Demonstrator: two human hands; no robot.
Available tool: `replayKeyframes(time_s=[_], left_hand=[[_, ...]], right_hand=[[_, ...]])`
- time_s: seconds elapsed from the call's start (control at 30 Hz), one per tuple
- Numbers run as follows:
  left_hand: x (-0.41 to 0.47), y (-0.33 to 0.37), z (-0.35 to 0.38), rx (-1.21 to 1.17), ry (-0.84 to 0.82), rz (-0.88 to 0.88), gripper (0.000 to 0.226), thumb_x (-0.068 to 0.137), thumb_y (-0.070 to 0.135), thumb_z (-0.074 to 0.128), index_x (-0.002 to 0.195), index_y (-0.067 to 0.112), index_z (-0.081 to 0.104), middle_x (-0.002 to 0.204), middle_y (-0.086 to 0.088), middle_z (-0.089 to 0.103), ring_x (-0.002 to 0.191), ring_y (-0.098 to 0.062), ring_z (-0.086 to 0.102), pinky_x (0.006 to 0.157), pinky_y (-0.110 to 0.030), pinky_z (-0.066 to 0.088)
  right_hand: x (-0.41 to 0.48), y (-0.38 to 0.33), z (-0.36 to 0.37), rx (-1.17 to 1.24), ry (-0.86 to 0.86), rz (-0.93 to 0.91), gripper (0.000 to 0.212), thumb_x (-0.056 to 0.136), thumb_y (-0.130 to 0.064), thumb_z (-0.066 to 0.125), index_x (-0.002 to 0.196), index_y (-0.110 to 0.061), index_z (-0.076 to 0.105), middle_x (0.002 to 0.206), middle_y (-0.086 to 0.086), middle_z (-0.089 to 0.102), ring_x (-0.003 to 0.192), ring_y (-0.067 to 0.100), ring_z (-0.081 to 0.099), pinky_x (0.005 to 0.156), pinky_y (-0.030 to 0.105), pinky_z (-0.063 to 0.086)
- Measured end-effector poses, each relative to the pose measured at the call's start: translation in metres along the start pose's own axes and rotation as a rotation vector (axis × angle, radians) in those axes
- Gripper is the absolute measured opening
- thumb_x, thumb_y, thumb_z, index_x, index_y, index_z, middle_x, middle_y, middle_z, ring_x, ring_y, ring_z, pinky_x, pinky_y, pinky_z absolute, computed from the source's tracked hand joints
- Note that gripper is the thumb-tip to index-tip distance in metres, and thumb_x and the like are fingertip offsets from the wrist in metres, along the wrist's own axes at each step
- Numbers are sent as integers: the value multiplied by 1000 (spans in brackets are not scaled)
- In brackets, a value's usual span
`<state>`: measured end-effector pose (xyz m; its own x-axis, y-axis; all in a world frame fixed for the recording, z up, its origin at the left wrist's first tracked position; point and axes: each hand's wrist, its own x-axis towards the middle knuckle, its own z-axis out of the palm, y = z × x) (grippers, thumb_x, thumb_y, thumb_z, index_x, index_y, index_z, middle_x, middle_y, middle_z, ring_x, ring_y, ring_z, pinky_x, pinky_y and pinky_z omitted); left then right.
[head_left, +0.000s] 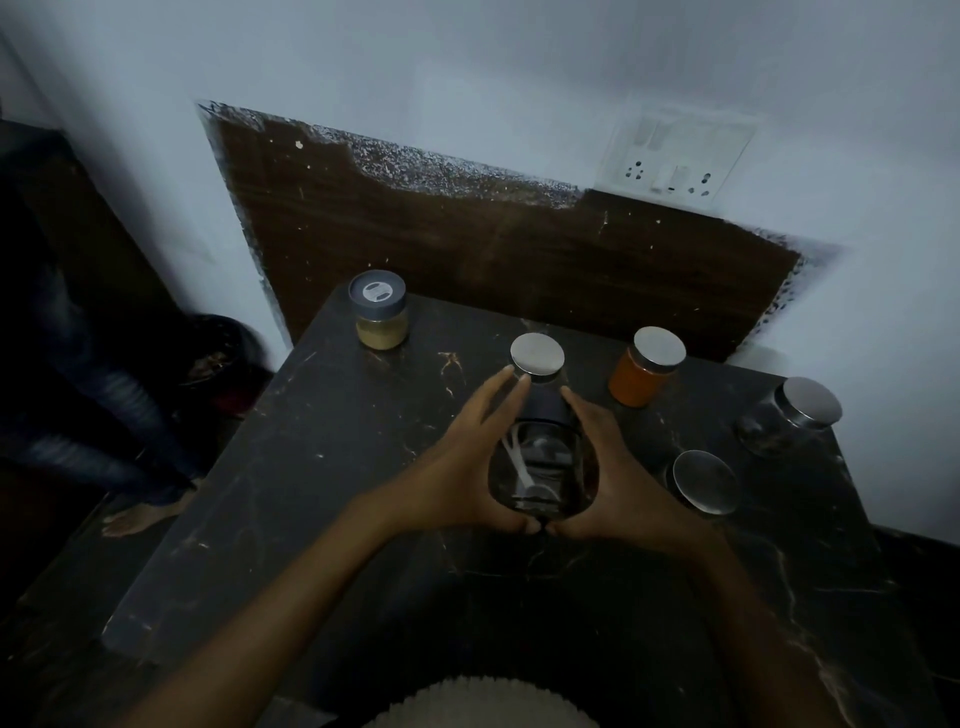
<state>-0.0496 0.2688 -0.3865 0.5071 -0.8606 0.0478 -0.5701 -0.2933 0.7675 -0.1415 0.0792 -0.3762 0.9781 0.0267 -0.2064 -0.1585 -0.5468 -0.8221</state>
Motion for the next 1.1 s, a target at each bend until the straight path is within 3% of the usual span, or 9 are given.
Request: replayKeyframes(time_s=[0.1,0.2,0.3,0.47,0.6,0.73,0.93,1.03,1.1], left_hand=[[2,2,1,33,24,22,119,60,39,83,149,23,6,150,12,5,139,-9,16,111,-34,34],[-1,1,-3,-45,56,15,116,61,31,84,149,21,10,149,9,10,137,-5,19,111,-26,33],[-4,2,-7,-145,61,1,114,63,21,85,149,19,9,148,7,12,135,3,19,107,-11,28],[-3,4,-9,-194,7,-11,123,64,22,85,147,28,-6,148,13,11,135,9,18,102,-4,26],[2,5,-5,-33,-19,21,125,61,39,84,145,33,-9,151,17,3,140,-4,12,113,-21,25],[2,6,-9,-72,-5,25,116,63,30,84,146,30,3,146,16,12,133,4,20,107,-9,27],[1,2,-19,-192,-38,1,114,65,32,80,148,28,1,146,26,8,129,20,15,98,1,25],[4,4,-25,-135,-83,-16,122,64,35,83,147,32,-7,148,29,-2,129,25,1,100,2,18],[7,6,-27,-80,-85,-25,124,63,35,84,147,31,-7,151,21,0,134,14,6,102,-1,17]], right_hand=[[0,-3,1,-22,28,-32,120,57,-10,85,127,-52,-3,133,-21,11,120,-6,26,85,-1,29],[-2,-3,-6,54,-11,-29,126,56,-12,86,131,-54,-6,135,-30,8,121,-13,23,91,3,26],[-6,-2,-13,150,-70,19,132,56,-12,85,139,-47,-12,140,-28,7,132,0,19,93,9,30],[-7,-3,-13,139,-59,33,128,45,-27,87,139,-47,3,137,-29,19,130,3,29,102,23,36],[-4,-4,-9,46,-53,-2,121,49,-24,87,132,-52,3,127,-38,15,118,-14,31,88,7,37],[-5,0,-10,77,-27,-5,126,52,-15,88,134,-49,-1,126,-43,9,113,-23,22,89,-1,28],[-7,-3,-22,192,-74,16,126,50,-9,87,137,-48,5,130,-31,24,131,6,30,101,22,37],[-6,-10,-22,120,-19,-12,125,44,-24,88,137,-49,9,132,-32,24,129,3,32,104,28,37],[-4,-16,-22,47,23,-37,124,45,-28,88,137,-48,8,132,-33,20,125,-9,28,101,18,34]])
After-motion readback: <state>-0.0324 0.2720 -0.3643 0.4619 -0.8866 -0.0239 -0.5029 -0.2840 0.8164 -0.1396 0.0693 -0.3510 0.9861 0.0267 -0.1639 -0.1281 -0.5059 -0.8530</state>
